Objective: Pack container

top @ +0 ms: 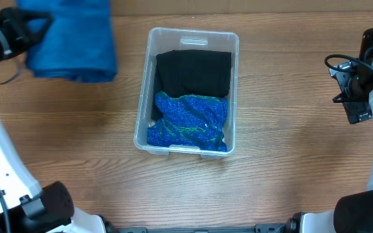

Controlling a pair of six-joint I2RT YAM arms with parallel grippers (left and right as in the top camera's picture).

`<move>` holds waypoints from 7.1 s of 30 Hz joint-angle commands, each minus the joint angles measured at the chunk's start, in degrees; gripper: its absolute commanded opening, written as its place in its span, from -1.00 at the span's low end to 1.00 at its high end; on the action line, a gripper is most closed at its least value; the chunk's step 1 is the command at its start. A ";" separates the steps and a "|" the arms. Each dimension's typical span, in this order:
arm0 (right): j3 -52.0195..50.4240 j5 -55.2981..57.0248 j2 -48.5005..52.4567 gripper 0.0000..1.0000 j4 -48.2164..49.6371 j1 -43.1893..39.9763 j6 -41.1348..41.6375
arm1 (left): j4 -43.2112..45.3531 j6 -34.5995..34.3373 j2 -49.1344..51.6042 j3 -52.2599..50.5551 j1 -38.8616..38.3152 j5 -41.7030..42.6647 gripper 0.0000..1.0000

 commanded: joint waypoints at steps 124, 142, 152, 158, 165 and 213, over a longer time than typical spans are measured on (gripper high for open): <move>0.07 0.17 -0.15 1.00 0.13 -0.11 0.26 | 25.09 -4.63 17.51 -29.51 -47.91 -42.95 -0.92; 0.09 0.17 -0.15 1.00 0.13 -0.11 0.26 | 26.97 -8.74 29.16 -16.72 -50.60 -38.23 -0.90; 0.07 0.17 -0.15 1.00 0.13 -0.11 0.26 | 21.86 -7.69 16.04 -14.29 -50.42 -40.48 -0.68; 0.07 0.15 -0.15 1.00 0.13 -0.11 0.26 | -0.59 -7.02 8.00 -14.86 -50.21 -44.00 -0.66; 0.07 0.17 -0.15 1.00 0.13 -0.11 0.26 | 10.38 -9.81 8.74 -36.96 -49.96 -43.95 -0.65; 0.07 0.17 -0.15 1.00 0.13 -0.11 0.26 | -7.28 -9.33 -62.75 -35.01 -49.68 -48.57 1.00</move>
